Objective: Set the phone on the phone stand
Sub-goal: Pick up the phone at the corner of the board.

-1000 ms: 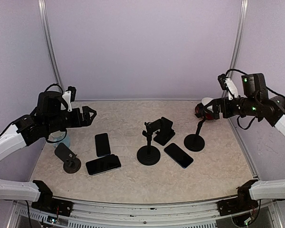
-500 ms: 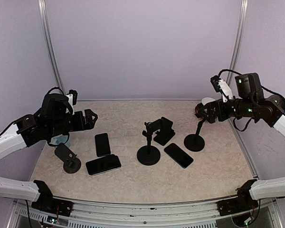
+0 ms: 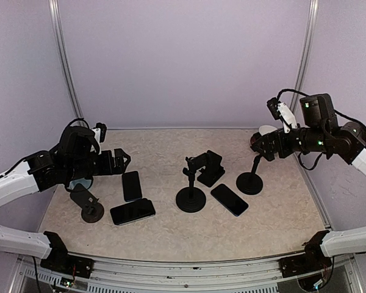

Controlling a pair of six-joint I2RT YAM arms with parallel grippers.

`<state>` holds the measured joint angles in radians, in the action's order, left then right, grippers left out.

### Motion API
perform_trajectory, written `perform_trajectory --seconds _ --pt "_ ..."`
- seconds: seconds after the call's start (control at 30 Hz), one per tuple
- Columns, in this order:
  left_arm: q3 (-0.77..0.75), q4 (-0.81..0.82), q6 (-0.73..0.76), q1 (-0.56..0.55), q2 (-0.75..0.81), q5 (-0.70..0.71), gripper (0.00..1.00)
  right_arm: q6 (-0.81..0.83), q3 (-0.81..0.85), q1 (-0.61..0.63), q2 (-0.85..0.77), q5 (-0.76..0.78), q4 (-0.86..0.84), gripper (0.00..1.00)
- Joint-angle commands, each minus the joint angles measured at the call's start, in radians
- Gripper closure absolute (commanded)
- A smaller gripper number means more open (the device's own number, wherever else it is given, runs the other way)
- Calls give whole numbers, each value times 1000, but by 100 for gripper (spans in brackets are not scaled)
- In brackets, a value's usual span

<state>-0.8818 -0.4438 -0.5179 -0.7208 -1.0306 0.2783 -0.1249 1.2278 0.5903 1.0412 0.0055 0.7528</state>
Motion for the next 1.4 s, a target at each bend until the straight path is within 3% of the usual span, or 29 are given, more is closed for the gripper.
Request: perform_trajectory --seconds 0.0,0.6,0.83,1.37 --pt "26 46 23 -27 -17 -44 1 -2 2 16 -16 9 3 0" --pt "43 17 169 -52 -130 -163 1 -10 -35 21 -23 2 -19 0" --pt "78 62 157 -59 -160 -208 1 -21 -62 29 -15 -25 -24 0" --pt "80 97 154 -78 -184 -193 1 -73 -77 222 181 110 9 0"
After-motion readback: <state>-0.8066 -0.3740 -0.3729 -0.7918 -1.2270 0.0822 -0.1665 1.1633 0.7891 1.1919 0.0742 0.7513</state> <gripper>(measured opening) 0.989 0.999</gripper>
